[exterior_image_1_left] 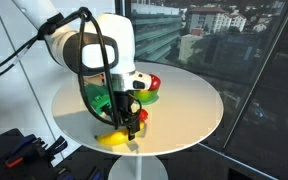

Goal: Put the banana on the tray, remove the black and white dice from the tray, put it on the table and then put the plum plush toy on the table

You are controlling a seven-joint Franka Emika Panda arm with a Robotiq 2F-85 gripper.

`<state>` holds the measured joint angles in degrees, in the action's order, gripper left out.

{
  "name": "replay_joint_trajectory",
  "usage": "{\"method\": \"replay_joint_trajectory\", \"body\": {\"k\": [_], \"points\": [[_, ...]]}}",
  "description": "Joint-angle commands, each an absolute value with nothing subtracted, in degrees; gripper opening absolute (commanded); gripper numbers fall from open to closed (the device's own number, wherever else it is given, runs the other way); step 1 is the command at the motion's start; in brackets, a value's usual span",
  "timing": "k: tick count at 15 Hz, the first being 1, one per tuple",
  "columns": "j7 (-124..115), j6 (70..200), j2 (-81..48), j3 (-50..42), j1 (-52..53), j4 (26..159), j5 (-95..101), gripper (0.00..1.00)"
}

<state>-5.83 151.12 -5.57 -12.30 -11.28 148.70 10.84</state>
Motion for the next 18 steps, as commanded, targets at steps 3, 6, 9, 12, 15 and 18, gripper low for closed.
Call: {"method": "replay_joint_trajectory", "body": {"k": [3,6,9,12,15,18], "points": [[-5.2,153.5,-7.3,-12.5,-11.1,148.8,9.9,0.73],[-5.0,152.7,-7.2,-12.6,-11.0,148.8,10.1,0.56],[-4.9,151.6,-6.3,-12.7,-10.9,149.0,10.6,0.31],[-5.5,150.8,-4.8,-13.1,-10.6,149.9,12.5,0.16],[-5.3,149.7,-2.6,-13.1,-10.6,150.8,13.9,0.16],[-4.2,147.5,0.0,-12.6,-10.7,151.1,14.2,0.16]]}}
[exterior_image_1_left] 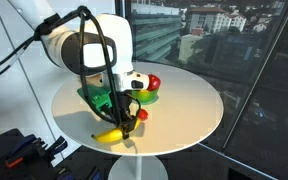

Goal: Put the banana on the tray, remove the black and white dice from the tray, put it on the table and then put the plum plush toy on the table

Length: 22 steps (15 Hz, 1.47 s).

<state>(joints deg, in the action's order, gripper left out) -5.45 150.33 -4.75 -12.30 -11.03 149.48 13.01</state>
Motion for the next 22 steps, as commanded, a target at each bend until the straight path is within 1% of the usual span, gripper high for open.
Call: {"method": "replay_joint_trajectory", "body": {"k": [1,8,13,16,22], "points": [[-4.0,146.6,1.0,-12.3,-10.6,151.0,14.2,0.16],[0.6,140.9,7.9,-9.5,-9.1,150.2,13.0,0.16],[7.0,138.6,11.7,-6.3,-5.9,148.6,13.0,0.16],[10.2,138.4,12.3,-4.3,-3.8,147.5,14.2,0.16],[16.6,133.5,10.2,-2.2,-0.6,142.2,13.2,0.16]]}}
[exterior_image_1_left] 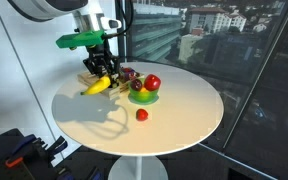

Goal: Put the banana on the tray, remove the black and white dice from the tray, put it on the table and then put the plum plush toy on the table

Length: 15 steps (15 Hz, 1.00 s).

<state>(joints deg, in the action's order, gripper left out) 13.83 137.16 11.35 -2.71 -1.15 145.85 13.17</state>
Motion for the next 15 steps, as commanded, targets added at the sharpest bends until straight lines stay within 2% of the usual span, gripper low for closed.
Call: {"method": "replay_joint_trajectory", "body": {"k": [1,11,12,15], "points": [[14.4,136.2,11.2,-2.3,-0.9,145.1,13.1,0.41],[15.2,134.9,10.4,-2.1,-0.6,143.5,13.1,0.41],[15.2,134.9,10.4,-2.1,-0.6,143.5,13.1,0.16],[15.4,135.1,8.9,-1.9,-0.3,141.7,12.8,0.16]]}}
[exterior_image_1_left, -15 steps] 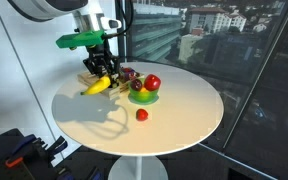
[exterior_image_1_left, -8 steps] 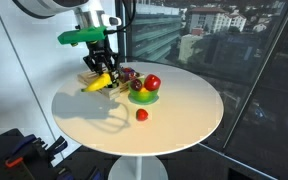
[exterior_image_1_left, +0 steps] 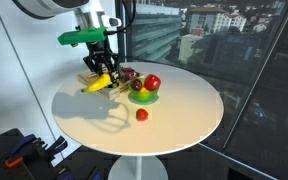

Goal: Put the banana on the tray, remove the black and white dice from the tray, put it on the table and then put the plum plush toy on the table

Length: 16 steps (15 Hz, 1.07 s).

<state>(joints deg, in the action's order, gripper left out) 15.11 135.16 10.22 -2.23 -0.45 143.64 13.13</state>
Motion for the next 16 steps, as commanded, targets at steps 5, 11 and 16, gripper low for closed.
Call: {"method": "replay_joint_trajectory", "body": {"k": [5,11,16], "points": [[15.9,135.0,5.1,0.3,1.4,136.7,14.0,0.16],[16.6,133.8,-2.2,3.5,4.1,128.5,16.0,0.16],[17.2,133.3,-8.6,5.1,5.9,122.6,19.3,0.16]]}}
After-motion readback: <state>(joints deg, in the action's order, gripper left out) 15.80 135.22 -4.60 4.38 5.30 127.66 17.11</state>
